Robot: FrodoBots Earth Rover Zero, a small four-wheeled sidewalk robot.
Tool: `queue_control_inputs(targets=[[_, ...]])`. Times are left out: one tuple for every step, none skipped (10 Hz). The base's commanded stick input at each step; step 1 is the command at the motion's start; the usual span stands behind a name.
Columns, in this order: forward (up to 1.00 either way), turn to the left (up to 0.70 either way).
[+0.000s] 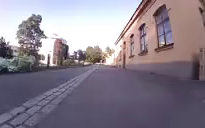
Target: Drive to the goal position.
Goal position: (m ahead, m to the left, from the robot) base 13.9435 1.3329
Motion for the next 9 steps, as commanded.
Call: queue_control_inputs(targets=[[0.50, 0.00], [0.50, 0.00], [0.50, 0.00], [0.50, 0.00], [0.50, 0.00], [0.50, 0.00], [0.50, 0.00], [0.50, 0.00], [0.50, 0.00]])
